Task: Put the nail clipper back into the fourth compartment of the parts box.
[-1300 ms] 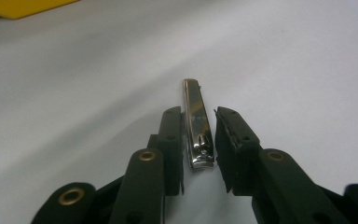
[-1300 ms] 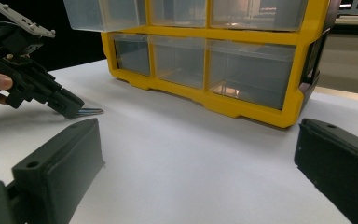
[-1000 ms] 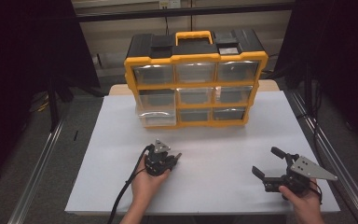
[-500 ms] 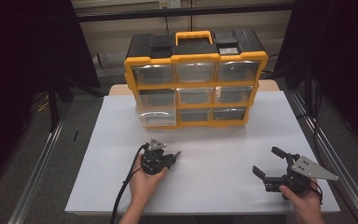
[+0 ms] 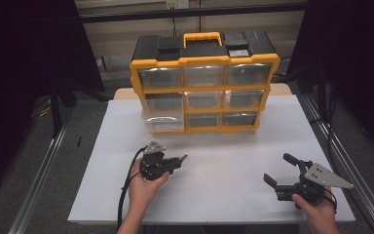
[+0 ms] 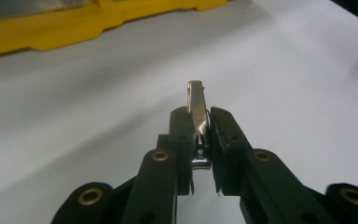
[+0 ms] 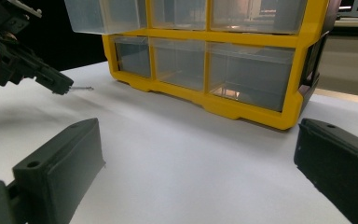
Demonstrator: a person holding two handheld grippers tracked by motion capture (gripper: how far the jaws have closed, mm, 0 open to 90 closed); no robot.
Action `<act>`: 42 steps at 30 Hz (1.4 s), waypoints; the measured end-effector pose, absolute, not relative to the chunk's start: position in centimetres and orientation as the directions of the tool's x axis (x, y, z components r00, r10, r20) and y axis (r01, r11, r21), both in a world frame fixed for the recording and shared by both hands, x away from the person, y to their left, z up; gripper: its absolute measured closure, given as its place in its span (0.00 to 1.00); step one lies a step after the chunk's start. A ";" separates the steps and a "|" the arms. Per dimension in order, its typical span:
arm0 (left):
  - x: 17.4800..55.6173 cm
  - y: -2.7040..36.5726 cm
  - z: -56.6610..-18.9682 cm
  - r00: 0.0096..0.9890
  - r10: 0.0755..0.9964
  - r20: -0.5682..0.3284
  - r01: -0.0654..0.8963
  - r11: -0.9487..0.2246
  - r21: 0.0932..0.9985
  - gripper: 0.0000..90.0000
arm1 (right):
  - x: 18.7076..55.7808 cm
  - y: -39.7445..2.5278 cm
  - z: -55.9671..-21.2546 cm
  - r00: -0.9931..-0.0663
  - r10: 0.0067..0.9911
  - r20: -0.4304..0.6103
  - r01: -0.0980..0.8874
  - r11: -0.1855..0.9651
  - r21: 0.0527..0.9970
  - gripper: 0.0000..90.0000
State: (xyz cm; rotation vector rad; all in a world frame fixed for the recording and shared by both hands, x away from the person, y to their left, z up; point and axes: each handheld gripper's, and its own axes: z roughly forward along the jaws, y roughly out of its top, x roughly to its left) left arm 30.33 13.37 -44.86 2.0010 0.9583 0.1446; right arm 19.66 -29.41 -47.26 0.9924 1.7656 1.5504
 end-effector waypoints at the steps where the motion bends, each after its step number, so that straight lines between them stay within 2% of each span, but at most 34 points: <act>1: 30.4 13.5 -44.7 0.697 0.672 -0.251 0.572 -0.310 0.759 0.89 | 19.7 -29.4 -47.3 -0.553 0.832 0.047 0.154 0.047 0.987 0.01; 30: 30.5 14.6 -38.8 0.745 0.610 -0.271 0.540 -0.312 0.782 0.89 | 19.6 -29.4 -47.3 -0.561 0.826 0.046 0.152 0.048 0.987 0.01; 42: 30.8 14.8 -36.1 0.770 0.590 -0.244 0.512 -0.343 0.788 0.89 | 19.7 -29.4 -47.3 -0.564 0.825 0.044 0.154 0.053 0.987 0.01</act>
